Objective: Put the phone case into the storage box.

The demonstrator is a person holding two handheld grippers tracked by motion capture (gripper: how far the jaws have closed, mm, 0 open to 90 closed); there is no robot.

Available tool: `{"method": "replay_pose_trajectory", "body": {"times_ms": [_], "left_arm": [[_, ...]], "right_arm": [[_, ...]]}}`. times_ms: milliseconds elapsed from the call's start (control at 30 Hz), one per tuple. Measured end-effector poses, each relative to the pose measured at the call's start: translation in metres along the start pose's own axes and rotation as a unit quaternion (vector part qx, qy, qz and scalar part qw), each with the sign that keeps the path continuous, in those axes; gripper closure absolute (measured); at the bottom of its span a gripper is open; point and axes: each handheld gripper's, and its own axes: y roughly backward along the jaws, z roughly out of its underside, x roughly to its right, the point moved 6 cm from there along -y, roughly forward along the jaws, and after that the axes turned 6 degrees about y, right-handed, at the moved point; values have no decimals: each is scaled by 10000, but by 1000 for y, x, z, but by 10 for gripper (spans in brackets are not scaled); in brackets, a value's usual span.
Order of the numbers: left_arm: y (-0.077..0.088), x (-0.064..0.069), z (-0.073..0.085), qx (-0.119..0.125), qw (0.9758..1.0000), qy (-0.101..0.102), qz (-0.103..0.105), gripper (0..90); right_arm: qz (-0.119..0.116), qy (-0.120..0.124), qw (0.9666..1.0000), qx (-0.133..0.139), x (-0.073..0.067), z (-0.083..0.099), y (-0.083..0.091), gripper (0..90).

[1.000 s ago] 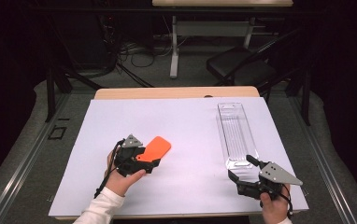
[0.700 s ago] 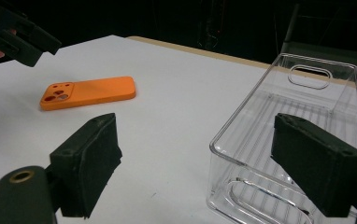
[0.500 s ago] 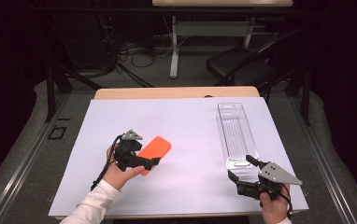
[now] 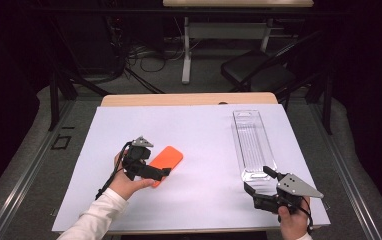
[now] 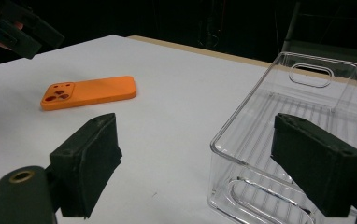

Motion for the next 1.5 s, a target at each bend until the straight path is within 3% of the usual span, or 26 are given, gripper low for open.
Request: {"method": "replay_pose_trajectory", "body": {"times_ms": [167,500,767,1133,1500], "left_arm": [[2,-8,-1,-127,9995,-18,-286,6],[0,-22,0,-511,9956,-147,-773,5],[-4,-28,-1,-778,9935,-74,-827,5],[-15,-37,-3,-1153,9885,-91,-975,5],[-29,-39,-1,-1465,9849,-97,-917,5]], "right_arm": [[-11,3,10000,0,0,0,-1,146],[-31,-8,10000,-23,-1,0,-1,146],[-29,-4,10000,-32,-1,1,-1,146],[-36,-4,10000,-32,-1,1,-1,146],[-51,-21,10000,-56,-1,1,-1,146]]}}
